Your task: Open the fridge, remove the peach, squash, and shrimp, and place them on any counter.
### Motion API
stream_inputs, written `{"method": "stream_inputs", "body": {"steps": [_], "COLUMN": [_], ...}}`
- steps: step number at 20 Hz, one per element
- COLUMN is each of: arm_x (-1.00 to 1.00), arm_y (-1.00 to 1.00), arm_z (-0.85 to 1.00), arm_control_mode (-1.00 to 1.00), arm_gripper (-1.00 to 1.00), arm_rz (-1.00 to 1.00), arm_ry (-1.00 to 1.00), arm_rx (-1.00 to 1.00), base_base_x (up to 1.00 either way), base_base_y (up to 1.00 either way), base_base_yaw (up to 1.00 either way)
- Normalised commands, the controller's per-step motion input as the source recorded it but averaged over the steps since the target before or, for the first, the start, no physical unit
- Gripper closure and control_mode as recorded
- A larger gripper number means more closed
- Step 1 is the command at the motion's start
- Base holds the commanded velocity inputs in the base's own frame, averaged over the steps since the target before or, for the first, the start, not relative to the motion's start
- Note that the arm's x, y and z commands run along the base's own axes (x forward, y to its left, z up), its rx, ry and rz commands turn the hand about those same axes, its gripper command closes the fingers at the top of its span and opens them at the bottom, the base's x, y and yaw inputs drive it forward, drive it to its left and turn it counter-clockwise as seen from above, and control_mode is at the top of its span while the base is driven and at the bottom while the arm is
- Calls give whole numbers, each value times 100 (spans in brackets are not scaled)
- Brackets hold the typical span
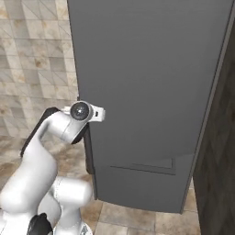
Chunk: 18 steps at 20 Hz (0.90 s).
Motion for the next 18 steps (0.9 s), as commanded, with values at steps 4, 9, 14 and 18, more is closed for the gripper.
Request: {"method": "stream_inputs", "body": {"steps": [4, 9, 14, 18], "arm_x": [-100, -100, -100, -100], "arm_y": [-97, -76, -44, -41], "arm_z": [0, 33, 61, 48], "arm_control_mode": [-100, -100, -100, -100], "arm_gripper": [100, 100, 100, 100], "arm_rz": [0, 0, 0, 0], "arm_ry": [-6, -12, -6, -4], "arm_rx": [0, 0, -3, -5], "base_base_x": [0, 0, 0, 0], "base_base_y": [0, 0, 0, 0], "base_base_yaw": [0, 0, 0, 0]}}
